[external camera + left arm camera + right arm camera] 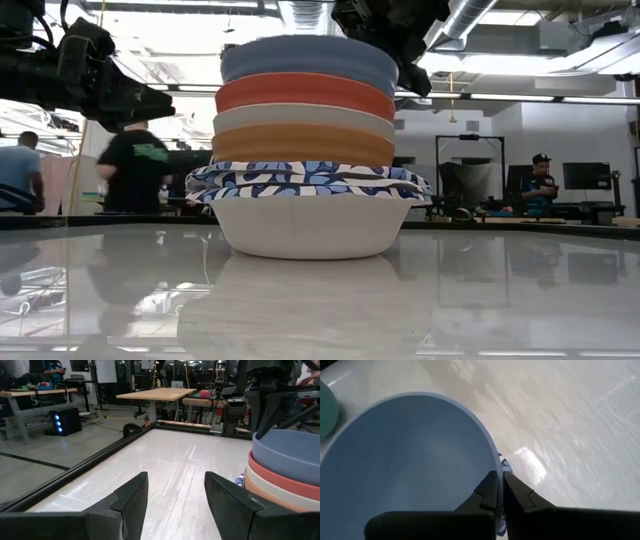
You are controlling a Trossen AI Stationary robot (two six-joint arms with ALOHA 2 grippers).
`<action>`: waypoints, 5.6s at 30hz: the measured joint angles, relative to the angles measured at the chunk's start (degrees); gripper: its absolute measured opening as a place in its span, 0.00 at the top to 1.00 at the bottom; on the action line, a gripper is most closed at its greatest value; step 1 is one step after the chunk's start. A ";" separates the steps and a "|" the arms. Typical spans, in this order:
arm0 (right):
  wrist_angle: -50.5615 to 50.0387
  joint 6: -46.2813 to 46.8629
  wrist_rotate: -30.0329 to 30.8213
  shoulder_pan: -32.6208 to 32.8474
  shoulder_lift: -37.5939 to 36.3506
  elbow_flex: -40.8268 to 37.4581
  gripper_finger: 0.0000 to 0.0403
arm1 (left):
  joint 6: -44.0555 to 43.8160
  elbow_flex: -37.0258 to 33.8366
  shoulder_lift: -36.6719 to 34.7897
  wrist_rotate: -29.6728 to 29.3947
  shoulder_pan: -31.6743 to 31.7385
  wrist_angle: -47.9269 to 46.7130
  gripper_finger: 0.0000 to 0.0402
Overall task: Nest bowls inside each other by size order
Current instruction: Stack the blue bowl into the red bowl, then stack the pink bowl into the blue bowl
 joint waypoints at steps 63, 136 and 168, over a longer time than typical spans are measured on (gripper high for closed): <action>-13.24 -4.06 -11.98 -0.68 -1.53 8.66 0.55 | 0.00 0.00 -0.01 0.01 0.02 0.01 0.54; -34.35 83.95 -9.12 50.72 -10.45 -14.19 0.63 | 0.00 0.00 0.01 -0.02 0.01 -0.01 0.54; -30.61 78.73 0.55 54.90 -15.85 -21.66 0.63 | 0.00 -0.01 0.00 0.00 0.01 -0.01 0.54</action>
